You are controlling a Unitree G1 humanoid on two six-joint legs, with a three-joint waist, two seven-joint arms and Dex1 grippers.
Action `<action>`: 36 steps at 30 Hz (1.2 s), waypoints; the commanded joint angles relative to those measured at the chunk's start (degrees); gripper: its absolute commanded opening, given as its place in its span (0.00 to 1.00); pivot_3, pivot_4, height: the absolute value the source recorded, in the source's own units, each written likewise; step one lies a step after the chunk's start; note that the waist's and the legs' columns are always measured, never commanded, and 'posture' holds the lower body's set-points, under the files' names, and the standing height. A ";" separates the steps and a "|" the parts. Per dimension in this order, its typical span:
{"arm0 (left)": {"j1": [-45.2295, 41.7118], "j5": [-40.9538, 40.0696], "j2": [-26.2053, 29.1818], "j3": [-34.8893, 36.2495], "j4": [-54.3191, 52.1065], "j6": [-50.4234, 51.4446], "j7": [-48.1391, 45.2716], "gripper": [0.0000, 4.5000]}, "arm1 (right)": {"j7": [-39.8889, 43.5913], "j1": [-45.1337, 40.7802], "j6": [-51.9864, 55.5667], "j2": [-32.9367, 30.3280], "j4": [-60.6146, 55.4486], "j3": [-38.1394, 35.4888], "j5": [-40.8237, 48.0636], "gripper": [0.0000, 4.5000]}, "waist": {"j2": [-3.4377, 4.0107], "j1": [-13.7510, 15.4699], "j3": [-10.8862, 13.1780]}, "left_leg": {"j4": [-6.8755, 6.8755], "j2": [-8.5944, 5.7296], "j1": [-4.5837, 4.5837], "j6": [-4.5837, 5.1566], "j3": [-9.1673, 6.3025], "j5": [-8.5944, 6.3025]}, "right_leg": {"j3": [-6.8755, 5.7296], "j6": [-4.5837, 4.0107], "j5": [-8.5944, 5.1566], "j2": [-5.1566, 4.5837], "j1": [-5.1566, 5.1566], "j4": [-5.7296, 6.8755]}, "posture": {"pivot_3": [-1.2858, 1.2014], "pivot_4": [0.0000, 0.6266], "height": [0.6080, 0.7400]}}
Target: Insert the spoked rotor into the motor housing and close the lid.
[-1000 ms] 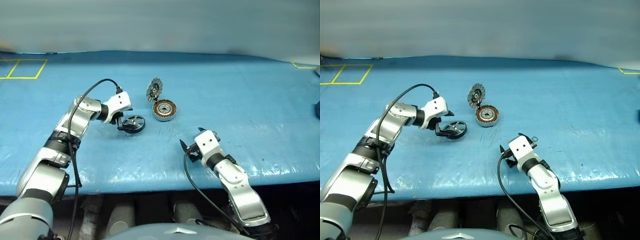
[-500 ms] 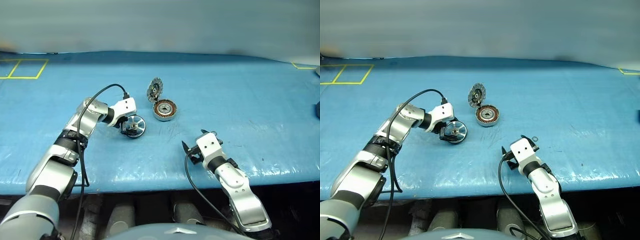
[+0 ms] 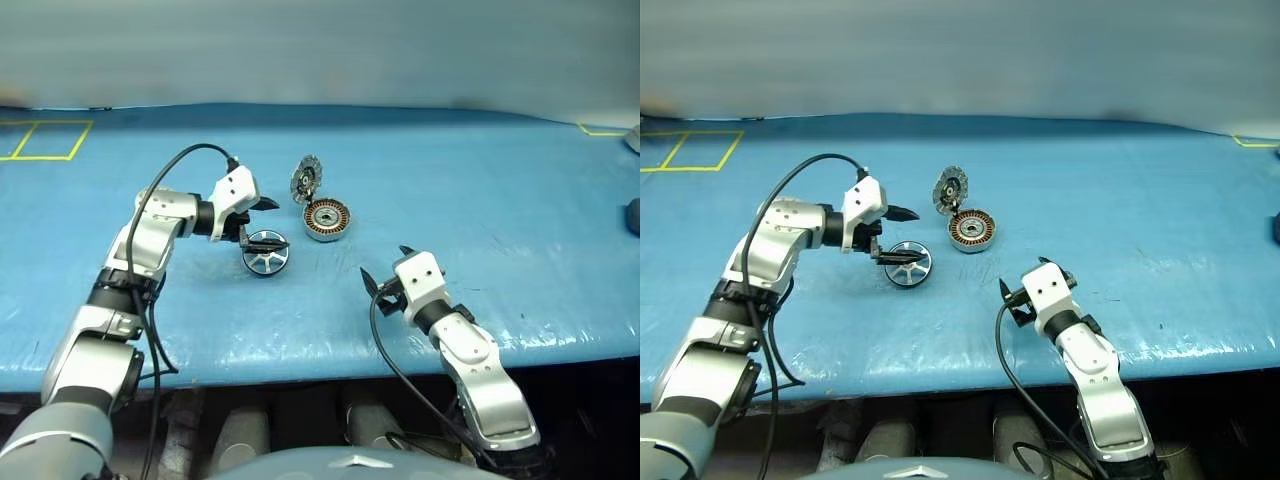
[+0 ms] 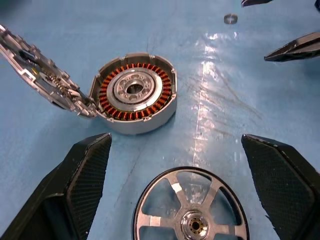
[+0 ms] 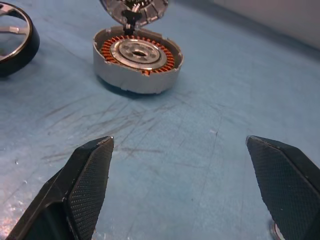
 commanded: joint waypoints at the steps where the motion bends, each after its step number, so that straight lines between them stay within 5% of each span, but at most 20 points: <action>1: 4.13 -1.80 0.91 2.83 -6.84 0.81 2.47 1.00 | 5.39 -7.54 -1.21 -4.86 1.78 4.18 -3.69 0.99 | -0.03 -0.17 0.01 | 0.05 -0.01 0.00 0.00 -0.02 0.00 | -0.01 0.00 0.00 0.00 0.01 0.07 | 0.52 0.24 1.00; 8: 18.79 -5.43 -1.38 7.14 -17.56 -2.28 8.72 1.00 | 22.18 -28.41 -7.08 -13.09 18.62 14.40 -7.43 0.99 | -0.08 -0.70 0.17 | 0.14 0.00 0.16 -0.01 -0.07 0.01 | -0.01 -0.10 -0.07 0.04 0.02 0.42 | 0.52 0.24 1.00; 18: 34.83 -9.18 -3.34 10.53 -30.10 -1.62 16.31 1.00 | 33.55 -49.72 -19.63 -8.42 47.97 20.58 -10.05 0.99 | -0.17 -0.47 0.27 | 0.00 -0.04 0.20 -0.01 -0.07 0.00 | -0.07 -0.12 -0.06 -0.10 0.00 0.42 | 0.52 0.24 1.00; 29: 41.28 -10.06 -5.62 9.78 -36.81 -2.94 21.41 1.00 | 32.08 -65.16 -30.47 -0.49 78.19 22.67 -16.36 0.99 | -0.07 -1.41 0.34 | -0.03 -0.10 0.24 -0.02 -0.03 0.00 | -0.13 -0.12 -0.05 -0.25 -0.03 0.47 | 0.52 0.24 1.00; 36: 42.02 -10.09 -6.21 10.01 -37.20 -3.04 24.00 1.00 | 31.23 -65.36 -33.44 1.43 83.63 23.48 -18.96 0.99 | -0.05 -1.63 0.33 | -0.12 -0.13 0.25 -0.03 -0.06 0.00 | -0.14 -0.12 -0.05 -0.29 -0.03 0.44 | 0.52 0.24 1.00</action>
